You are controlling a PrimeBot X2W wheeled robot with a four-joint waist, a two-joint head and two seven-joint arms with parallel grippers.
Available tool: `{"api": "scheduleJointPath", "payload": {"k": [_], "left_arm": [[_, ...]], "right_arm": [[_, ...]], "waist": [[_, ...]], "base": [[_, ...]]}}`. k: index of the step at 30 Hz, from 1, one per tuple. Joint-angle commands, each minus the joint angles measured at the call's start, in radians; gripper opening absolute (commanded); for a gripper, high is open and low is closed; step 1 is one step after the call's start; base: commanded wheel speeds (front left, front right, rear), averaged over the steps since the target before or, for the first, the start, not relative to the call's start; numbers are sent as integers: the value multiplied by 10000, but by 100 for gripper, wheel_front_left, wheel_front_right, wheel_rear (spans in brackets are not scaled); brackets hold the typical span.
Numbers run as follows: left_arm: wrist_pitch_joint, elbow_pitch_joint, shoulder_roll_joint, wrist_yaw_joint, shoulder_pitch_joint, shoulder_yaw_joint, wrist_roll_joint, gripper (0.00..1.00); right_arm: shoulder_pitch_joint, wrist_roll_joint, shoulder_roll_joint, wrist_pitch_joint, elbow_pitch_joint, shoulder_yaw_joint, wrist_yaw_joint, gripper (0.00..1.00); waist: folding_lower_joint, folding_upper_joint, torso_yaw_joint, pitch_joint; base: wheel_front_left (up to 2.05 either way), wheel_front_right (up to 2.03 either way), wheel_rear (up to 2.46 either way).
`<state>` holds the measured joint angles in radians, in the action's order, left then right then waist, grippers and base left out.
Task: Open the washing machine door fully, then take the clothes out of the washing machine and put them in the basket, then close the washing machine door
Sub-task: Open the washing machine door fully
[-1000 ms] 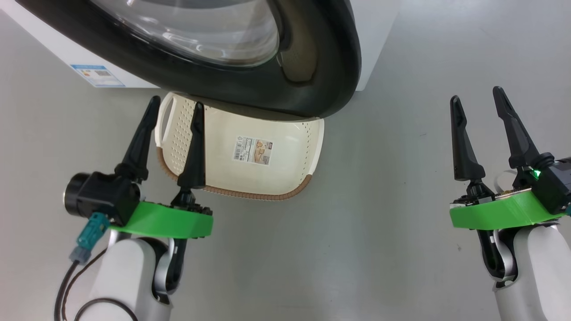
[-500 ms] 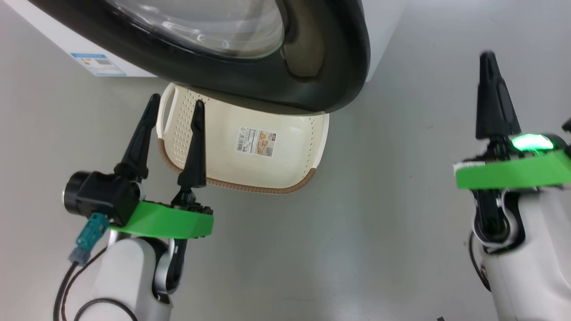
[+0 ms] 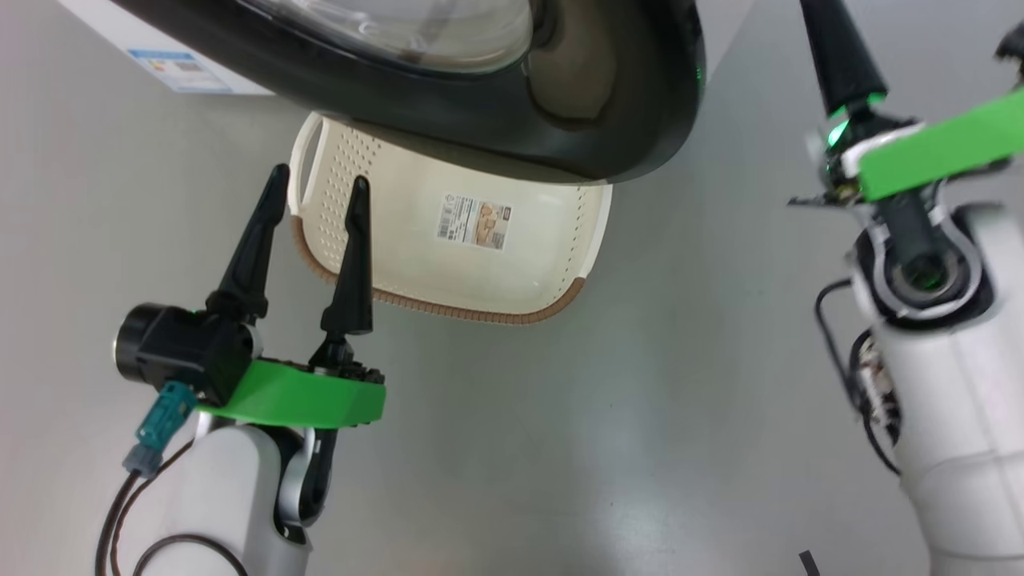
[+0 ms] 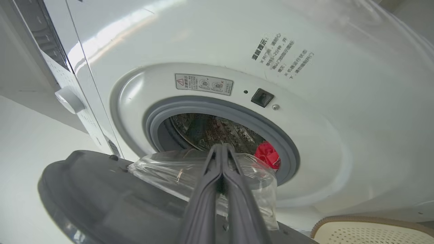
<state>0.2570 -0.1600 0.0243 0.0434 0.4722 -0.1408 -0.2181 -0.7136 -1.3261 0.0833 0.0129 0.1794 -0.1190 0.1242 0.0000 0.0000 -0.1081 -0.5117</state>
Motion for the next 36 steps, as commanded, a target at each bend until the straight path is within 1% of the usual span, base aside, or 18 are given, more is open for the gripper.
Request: {"api": "scheduleJointPath", "payload": {"k": [1, 5, 8, 11, 16, 19, 23, 28, 36], "left_arm": [[48, 326, 260, -39, 102, 238, 23, 100], [48, 357, 260, -60, 151, 269, 0, 100], [48, 344, 260, -60, 175, 288, -8, 100], [48, 330, 260, -76, 207, 263, -13, 100], [48, 324, 260, -106, 280, 188, -49, 100], [48, 302, 260, -107, 340, 154, -68, 100], [48, 236, 260, -121, 382, 118, -109, 100], [48, 141, 260, -151, 342, 37, -178, 100], [48, 47, 260, -226, 169, -59, -321, 100]], "right_arm": [[-283, -568, -69, 511, -234, -122, 65, 0], [-854, -2226, 117, 2399, 47, -123, 65, 0], [-1241, -3320, 210, 3645, 482, -148, 65, 0], [-1693, -4043, 328, 4534, 904, -276, 65, 0], [-2343, -4955, 458, 5604, 1277, -637, 65, 0], [-2577, -5236, 608, 5981, 1309, -892, 65, 0], [-2677, -5363, 853, 6191, 1224, -1252, 65, 0], [-2531, -5423, 1111, 6199, 1001, -1634, 65, 0], [-1921, -5643, 1502, 6161, 519, -2203, 65, 0]], "waist": [[0, 0, -127, -196], [0, 0, -161, -361], [0, 0, -155, -430], [0, 0, -143, -501], [0, 0, -179, -614], [0, 0, -239, -674], [0, 0, -320, -688], [0, 0, -431, -536], [0, 0, -716, 40]], "base": [[0, 0, 0], [0, 0, 0], [0, 0, 0], [0, 0, 0], [0, 0, 0], [0, 0, 0], [0, 0, 0], [0, 0, 0], [0, 0, 0]]}}
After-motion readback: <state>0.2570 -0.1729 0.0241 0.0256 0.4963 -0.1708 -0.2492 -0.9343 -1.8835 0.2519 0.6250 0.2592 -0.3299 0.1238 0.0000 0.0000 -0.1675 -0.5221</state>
